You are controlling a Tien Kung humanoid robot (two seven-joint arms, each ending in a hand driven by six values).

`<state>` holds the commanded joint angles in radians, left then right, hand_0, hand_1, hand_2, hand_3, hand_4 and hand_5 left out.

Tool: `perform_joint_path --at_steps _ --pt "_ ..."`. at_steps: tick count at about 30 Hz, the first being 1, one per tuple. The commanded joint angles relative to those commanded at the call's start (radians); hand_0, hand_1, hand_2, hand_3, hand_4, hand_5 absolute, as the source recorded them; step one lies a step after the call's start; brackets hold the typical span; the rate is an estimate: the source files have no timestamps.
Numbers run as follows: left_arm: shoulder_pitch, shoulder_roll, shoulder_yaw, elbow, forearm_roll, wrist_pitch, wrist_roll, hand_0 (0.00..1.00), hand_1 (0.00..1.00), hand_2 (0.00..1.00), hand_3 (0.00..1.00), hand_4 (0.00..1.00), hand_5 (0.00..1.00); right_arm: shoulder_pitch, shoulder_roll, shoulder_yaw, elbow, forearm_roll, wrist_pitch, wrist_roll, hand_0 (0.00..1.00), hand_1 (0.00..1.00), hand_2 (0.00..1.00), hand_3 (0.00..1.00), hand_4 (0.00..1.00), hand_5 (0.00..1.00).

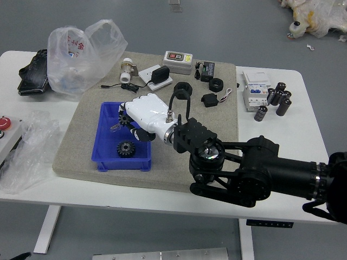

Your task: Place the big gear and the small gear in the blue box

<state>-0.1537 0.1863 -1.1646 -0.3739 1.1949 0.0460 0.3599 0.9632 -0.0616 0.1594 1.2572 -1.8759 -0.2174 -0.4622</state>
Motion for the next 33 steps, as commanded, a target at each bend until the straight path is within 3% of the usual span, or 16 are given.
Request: perform_joint_path --at_steps 5,6,11,12,21,33 --pt "-0.001 -0.001 -0.003 0.0 0.004 0.0 0.001 0.618 0.591 0.551 0.654 0.682 0.616 0.0 0.009 -0.022 -0.001 0.01 0.008 0.002 0.782 0.846 0.835 0.472 0.476 0.067" --pt "-0.001 -0.001 -0.003 0.0 0.004 0.0 0.001 0.617 0.592 0.551 0.654 0.683 0.616 0.0 0.011 -0.026 0.0 0.012 0.009 0.002 0.924 0.908 0.88 0.473 0.469 0.053" --pt "-0.002 -0.003 -0.003 0.0 0.006 -0.001 0.0 0.617 0.592 0.551 0.654 0.683 0.616 -0.002 0.021 -0.048 -0.005 0.026 0.015 0.005 0.924 0.908 0.88 0.473 0.469 0.053" --pt "-0.002 -0.003 -0.003 0.0 0.006 -0.002 0.0 0.618 0.591 0.552 0.654 0.684 0.615 -0.002 0.022 -0.053 -0.007 0.029 0.017 0.006 0.998 0.967 0.944 0.478 0.491 0.062" --pt "-0.001 -0.003 -0.004 -0.001 0.01 -0.003 0.001 0.618 0.592 0.551 0.65 0.684 0.614 -0.005 0.029 -0.061 -0.03 0.055 0.026 0.013 0.998 0.998 0.971 0.491 0.516 0.063" --pt "-0.001 -0.008 -0.023 -0.004 0.031 -0.005 0.011 0.617 0.591 0.551 0.647 0.686 0.614 -0.003 0.038 -0.097 -0.059 0.149 -0.001 0.025 0.998 0.998 0.987 0.494 0.541 0.083"
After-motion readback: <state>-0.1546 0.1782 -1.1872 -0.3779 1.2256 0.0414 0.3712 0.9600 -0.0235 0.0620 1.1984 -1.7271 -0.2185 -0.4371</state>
